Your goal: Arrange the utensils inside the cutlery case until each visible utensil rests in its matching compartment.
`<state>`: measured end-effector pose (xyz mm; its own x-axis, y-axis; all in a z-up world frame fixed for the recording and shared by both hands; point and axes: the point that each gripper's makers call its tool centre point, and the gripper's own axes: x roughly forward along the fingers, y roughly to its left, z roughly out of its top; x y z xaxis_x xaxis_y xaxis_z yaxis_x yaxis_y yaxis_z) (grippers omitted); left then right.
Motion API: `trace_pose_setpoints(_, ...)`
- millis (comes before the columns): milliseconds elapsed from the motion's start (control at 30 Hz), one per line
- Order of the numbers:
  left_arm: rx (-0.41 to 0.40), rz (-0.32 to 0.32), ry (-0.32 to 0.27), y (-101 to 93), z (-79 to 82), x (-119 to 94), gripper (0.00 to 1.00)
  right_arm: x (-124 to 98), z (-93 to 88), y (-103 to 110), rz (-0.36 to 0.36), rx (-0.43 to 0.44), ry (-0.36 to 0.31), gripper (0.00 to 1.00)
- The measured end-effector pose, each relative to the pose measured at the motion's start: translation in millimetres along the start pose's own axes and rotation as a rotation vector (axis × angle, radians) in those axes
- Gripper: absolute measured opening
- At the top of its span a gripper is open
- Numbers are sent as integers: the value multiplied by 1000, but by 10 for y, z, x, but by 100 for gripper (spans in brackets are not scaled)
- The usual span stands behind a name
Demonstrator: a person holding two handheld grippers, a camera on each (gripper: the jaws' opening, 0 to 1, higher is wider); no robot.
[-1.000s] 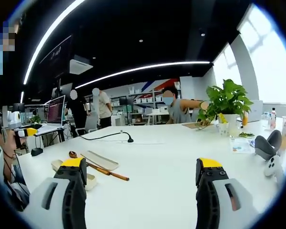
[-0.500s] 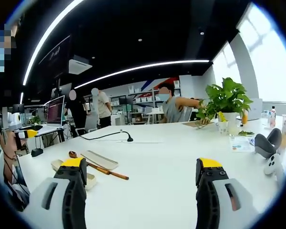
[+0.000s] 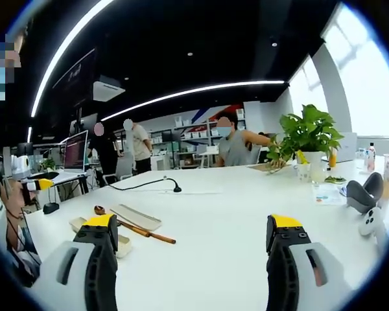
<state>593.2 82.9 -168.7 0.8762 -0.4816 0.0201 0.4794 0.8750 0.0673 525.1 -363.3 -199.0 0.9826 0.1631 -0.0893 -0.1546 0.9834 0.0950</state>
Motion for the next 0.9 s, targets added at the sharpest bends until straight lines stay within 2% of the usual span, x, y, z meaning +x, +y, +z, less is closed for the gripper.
trace_pose_setpoints(133, -12, 6, -6, 25, 14, 3, 100, -10, 40, -61, -29, -12, 1, 99)
trace_pose_setpoints(233, -17, 9, -9, 31, 22, -1, 100, -14, 110, -35, -20, -15, -7, 99)
trace_pose_setpoints(533, -16, 13, -5, 62, 23, -8, 100, 56, 355, 169, 43, -97, -11, 99)
trace_pose_setpoints(667, -17, 7, 2, 75, 8, 7, 100, 81, 404, 217, 55, -117, -9, 99)
trace_pose_setpoints(733, -19, 2, 1, 80, 12, 13, 100, 105, 430, 234, 62, -129, -4, 96)
trace_pose_setpoints(900, -18, -7, 5, 92, 5, 27, 100, 233, 468, 301, 106, -177, 27, 94)
